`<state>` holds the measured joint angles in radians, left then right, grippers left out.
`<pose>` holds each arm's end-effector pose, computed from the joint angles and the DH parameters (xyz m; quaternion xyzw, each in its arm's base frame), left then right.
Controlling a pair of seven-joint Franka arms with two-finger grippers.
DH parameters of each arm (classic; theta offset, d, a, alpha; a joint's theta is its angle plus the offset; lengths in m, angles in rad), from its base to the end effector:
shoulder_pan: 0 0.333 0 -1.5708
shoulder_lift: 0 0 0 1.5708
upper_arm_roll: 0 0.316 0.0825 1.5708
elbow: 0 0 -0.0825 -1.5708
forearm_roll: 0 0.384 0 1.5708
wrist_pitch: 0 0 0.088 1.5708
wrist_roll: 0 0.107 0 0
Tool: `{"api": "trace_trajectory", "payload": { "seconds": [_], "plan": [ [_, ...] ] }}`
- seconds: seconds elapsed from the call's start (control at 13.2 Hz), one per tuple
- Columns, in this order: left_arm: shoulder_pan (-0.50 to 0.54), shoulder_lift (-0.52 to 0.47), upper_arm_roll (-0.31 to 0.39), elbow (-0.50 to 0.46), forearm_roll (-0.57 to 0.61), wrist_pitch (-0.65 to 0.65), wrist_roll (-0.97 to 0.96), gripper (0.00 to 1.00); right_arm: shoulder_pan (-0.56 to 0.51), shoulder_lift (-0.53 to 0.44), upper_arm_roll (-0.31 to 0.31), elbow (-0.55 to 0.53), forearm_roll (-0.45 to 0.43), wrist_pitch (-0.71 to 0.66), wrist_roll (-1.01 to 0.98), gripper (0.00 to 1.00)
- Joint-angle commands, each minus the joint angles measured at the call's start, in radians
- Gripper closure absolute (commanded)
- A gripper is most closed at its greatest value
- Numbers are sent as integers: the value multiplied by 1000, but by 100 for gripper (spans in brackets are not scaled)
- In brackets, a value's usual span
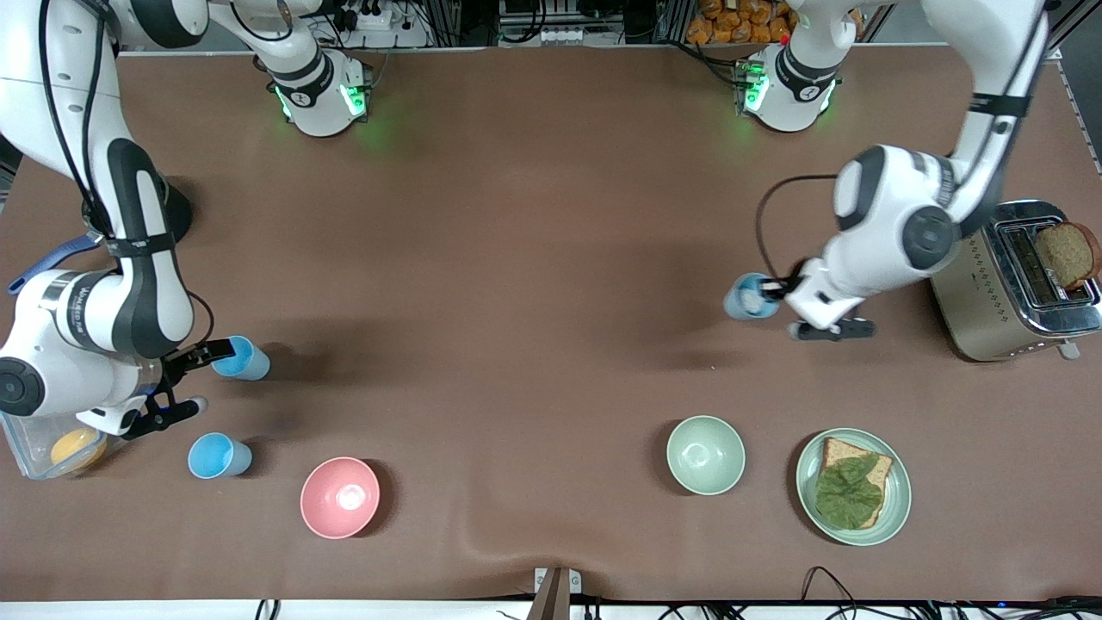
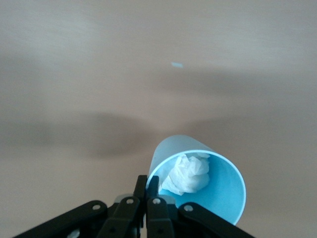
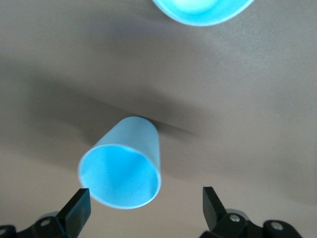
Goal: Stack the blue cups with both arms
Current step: 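Carry the cup to mid-table with the left gripper while the right gripper grasps another cup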
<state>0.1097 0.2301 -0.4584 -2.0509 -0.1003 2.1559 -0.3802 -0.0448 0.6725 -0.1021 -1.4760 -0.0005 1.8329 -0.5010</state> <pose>0.5378 -0.1937 0.3307 0.9933 0.0480 -0.0809 0.0665 0.6729 -0.0891 0.2611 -0.9708 -0.1799 0.1580 0.0179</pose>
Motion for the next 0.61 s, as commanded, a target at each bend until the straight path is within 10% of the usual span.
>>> {"api": "trace_trajectory", "payload": {
  "seconds": [0.0,0.15,0.38,0.53],
  "plan": [
    [-34,44,-118,78,-13,-22,-210,100,-6,19,7,-27,-16,45,-19,0],
    [-167,67,-123,98,-3,8,-349,100,-6,35,9,-27,-16,74,-19,0],
    [-307,148,-120,132,17,140,-570,100,-7,64,9,-27,-16,98,-19,100],
    [-389,234,-115,197,101,197,-727,100,-9,64,7,-27,-16,103,-27,100]
  ]
}}
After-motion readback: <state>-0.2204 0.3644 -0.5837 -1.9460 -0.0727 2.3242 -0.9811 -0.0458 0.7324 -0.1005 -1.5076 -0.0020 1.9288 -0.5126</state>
